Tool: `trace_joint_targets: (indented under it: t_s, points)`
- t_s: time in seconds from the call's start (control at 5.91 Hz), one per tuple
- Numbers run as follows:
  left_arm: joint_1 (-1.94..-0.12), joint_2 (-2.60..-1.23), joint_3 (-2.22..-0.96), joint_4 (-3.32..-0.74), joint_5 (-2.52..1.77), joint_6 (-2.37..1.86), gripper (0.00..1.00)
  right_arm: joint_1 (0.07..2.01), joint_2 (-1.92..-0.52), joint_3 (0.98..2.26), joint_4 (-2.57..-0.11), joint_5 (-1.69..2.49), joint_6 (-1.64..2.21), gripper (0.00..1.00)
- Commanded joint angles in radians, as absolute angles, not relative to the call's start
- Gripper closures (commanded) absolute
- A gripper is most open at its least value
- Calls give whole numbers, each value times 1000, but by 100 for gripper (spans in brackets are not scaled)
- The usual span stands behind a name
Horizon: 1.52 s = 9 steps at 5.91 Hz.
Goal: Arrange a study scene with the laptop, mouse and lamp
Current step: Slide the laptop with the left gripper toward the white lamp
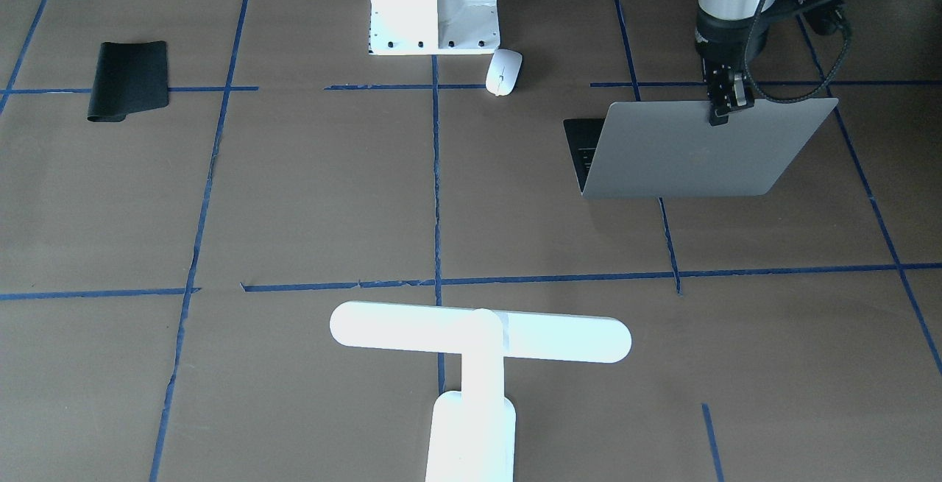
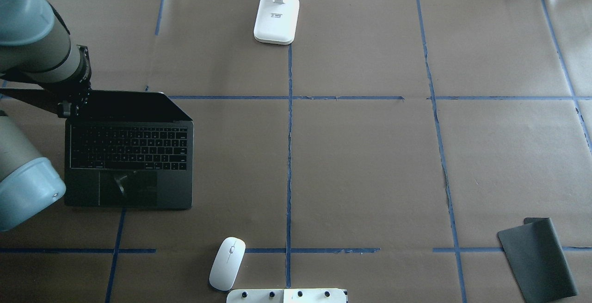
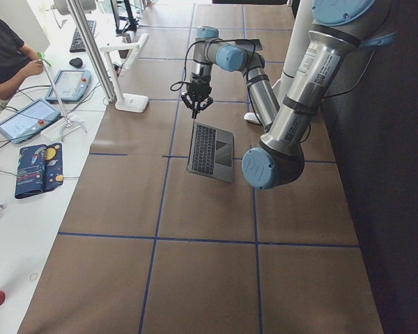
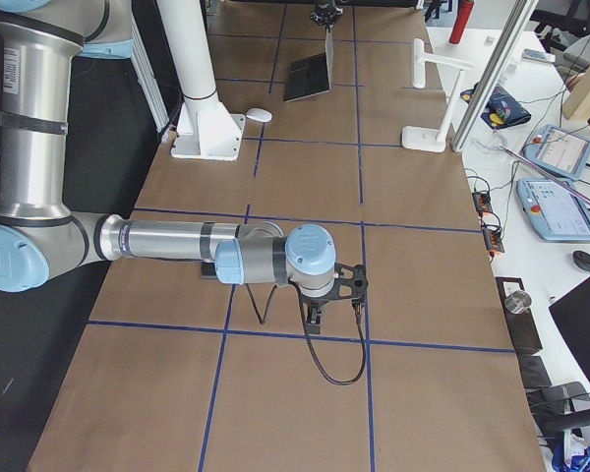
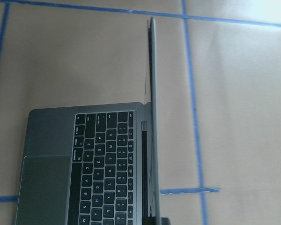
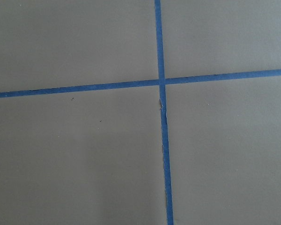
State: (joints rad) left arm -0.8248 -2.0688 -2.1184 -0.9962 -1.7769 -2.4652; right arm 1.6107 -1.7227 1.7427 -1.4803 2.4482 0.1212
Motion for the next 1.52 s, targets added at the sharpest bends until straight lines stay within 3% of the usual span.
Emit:
trace_joint_targets:
  t_s: [0.0,0.51,1.35]
  points:
    - [-828,-2240,-1946,-1041,-1778,-2480,100,1612,-1723,1744,-1477,2447,121,0]
    - [-824,-2508,-1543,-1239,-1786,-2586,100,1612,-1723,1741,-1474,2448,121,0]
    - [-689,-2618,-1476,-1262,-1786,-2781,100,1612,-1723,1741,-1474,2448,120,0]
